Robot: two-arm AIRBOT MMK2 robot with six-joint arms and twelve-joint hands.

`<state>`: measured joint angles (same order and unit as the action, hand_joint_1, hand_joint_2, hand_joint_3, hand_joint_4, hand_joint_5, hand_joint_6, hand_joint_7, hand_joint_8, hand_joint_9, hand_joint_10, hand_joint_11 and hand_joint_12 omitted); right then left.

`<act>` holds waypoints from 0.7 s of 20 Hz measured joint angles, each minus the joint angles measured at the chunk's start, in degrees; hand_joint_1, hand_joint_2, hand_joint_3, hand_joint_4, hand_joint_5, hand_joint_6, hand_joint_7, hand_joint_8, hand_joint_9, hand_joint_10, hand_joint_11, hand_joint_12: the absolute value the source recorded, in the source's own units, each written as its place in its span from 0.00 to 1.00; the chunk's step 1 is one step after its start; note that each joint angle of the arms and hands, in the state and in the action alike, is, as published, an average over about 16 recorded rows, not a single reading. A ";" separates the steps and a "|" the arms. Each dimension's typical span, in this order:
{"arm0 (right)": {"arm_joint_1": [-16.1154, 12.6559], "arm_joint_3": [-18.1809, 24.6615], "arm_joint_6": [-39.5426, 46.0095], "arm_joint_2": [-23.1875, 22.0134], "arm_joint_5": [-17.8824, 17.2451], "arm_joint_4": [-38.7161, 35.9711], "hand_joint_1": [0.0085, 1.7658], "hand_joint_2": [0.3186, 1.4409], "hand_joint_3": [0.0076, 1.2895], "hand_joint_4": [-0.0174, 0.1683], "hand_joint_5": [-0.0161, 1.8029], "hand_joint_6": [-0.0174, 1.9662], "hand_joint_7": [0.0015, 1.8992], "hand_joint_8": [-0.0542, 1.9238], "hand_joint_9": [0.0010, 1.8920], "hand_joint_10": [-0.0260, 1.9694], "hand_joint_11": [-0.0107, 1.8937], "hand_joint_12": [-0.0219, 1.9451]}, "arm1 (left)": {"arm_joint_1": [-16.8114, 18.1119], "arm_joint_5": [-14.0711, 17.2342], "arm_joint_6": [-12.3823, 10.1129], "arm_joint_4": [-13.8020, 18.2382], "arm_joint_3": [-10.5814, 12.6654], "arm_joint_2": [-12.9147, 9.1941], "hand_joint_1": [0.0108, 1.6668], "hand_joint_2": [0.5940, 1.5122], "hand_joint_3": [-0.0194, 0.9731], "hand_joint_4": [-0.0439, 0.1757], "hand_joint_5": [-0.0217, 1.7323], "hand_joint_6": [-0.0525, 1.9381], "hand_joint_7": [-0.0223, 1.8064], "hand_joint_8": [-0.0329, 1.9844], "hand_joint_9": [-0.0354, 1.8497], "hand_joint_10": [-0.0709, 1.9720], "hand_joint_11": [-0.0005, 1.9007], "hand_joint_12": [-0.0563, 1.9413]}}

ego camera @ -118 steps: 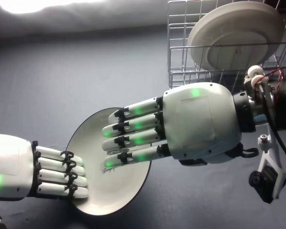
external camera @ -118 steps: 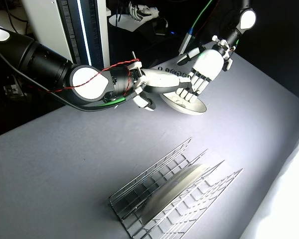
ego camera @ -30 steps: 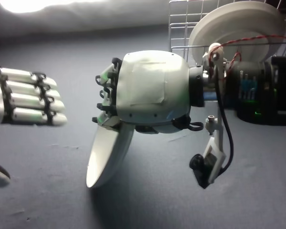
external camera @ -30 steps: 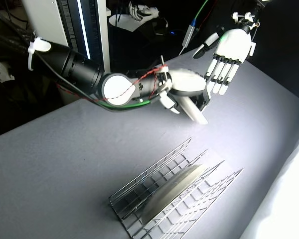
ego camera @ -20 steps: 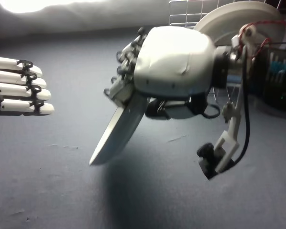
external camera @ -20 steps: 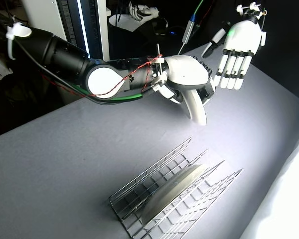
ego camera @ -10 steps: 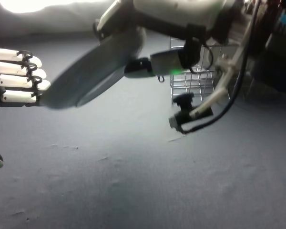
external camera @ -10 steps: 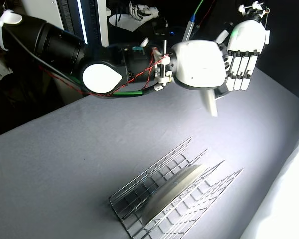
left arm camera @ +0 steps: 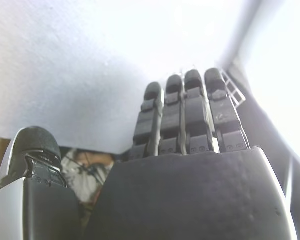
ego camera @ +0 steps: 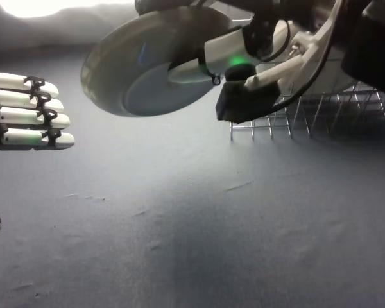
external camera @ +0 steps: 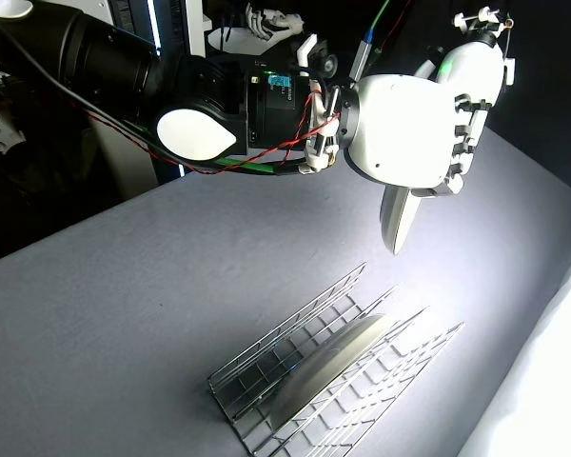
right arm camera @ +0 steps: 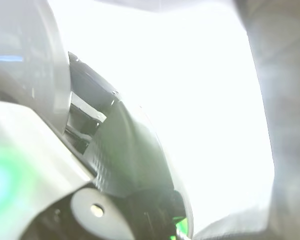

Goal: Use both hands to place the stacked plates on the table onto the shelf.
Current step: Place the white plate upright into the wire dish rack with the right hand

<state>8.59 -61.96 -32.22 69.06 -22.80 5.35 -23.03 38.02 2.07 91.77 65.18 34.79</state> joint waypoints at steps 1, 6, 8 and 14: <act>-0.41 0.03 0.03 -0.16 0.72 1.30 0.78 0.58 0.00 0.07 0.51 0.53 0.56 0.42 0.53 0.56 0.42 0.66 | 0.02 0.04 -0.24 0.17 0.04 0.02 0.00 0.52 0.04 0.22 0.07 0.03 0.07 0.02 0.07 0.04 0.01 0.12; -2.19 0.09 0.09 -1.15 3.73 7.01 0.78 0.58 0.01 0.06 0.51 0.52 0.55 0.43 0.52 0.56 0.42 0.66 | -0.04 0.23 -1.17 0.64 0.50 0.29 0.00 0.52 0.04 0.22 0.08 0.03 0.07 0.02 0.07 0.04 0.01 0.13; -2.80 0.09 0.09 -1.63 4.81 8.72 0.78 0.59 0.01 0.06 0.51 0.52 0.55 0.43 0.52 0.56 0.42 0.66 | -0.14 0.33 -1.47 0.67 0.79 0.45 0.00 0.52 0.04 0.22 0.08 0.03 0.08 0.02 0.08 0.04 0.01 0.13; -4.26 0.03 0.08 -3.56 7.35 12.23 0.78 0.59 0.01 0.05 0.51 0.52 0.55 0.42 0.52 0.57 0.41 0.66 | -0.58 0.66 -2.05 0.73 2.29 1.15 0.00 0.52 0.04 0.22 0.08 0.03 0.08 0.02 0.08 0.04 0.01 0.14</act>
<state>4.33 -61.92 -32.15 65.50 -15.45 17.58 -23.61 38.68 0.01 92.50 67.47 35.94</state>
